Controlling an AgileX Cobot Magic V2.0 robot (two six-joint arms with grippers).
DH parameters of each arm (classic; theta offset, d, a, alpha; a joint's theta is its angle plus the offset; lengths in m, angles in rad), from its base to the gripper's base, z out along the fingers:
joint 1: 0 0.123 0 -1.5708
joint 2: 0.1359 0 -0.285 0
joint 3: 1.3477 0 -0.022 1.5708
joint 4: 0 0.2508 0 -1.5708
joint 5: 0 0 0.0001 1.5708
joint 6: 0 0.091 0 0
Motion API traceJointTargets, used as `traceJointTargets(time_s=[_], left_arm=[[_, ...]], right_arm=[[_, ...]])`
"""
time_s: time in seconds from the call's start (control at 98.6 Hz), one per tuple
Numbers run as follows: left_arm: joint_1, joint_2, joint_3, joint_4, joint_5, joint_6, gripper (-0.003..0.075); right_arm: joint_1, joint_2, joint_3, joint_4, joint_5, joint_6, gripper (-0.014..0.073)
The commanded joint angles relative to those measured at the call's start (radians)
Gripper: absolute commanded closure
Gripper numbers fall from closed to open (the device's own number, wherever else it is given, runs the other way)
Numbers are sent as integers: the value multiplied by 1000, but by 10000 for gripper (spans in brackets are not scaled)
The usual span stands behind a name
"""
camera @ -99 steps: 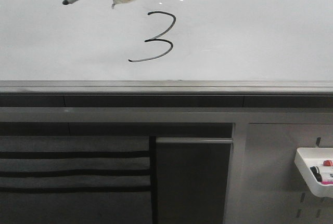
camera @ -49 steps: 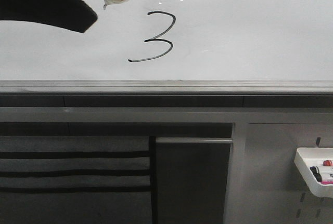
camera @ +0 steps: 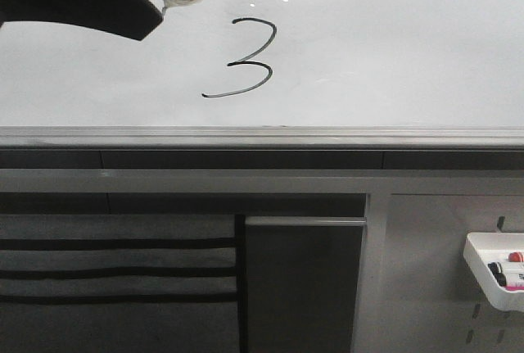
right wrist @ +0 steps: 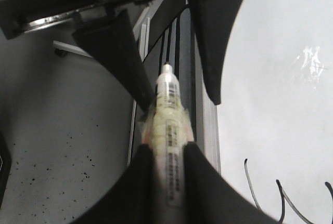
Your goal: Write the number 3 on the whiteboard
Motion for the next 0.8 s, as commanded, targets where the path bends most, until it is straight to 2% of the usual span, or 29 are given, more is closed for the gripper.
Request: traceJointTargets(time_s=[0.0,0.304,0.467,0.538,0.619,0.69,0.791], left_arm=[[-10,-16,-34,-14,-58,-4,555],[-10,-16,-34,-19,-62,-4,729],[-10,-16,-34,-32,-62,-6,738],[-10,-16,-34,-33,-62,-8,738],[-5,-14,-34,-43,-64,-17,738],[14,-13,-34,-50,-71,-50,738],[85,7,-22,-50,-98,-131,738]], right_arm=[[0,-22,-25,35,-34,-10,641],[0,-22,-25,41,-28,-10,641],[0,-22,-25,41,-27,-10,615],[-2,-22,-25,41,-47,-10,529],[-15,-26,-25,41,-96,-3,367],[-44,-46,-25,41,-173,34,263],[-100,-93,-25,41,-264,97,205]])
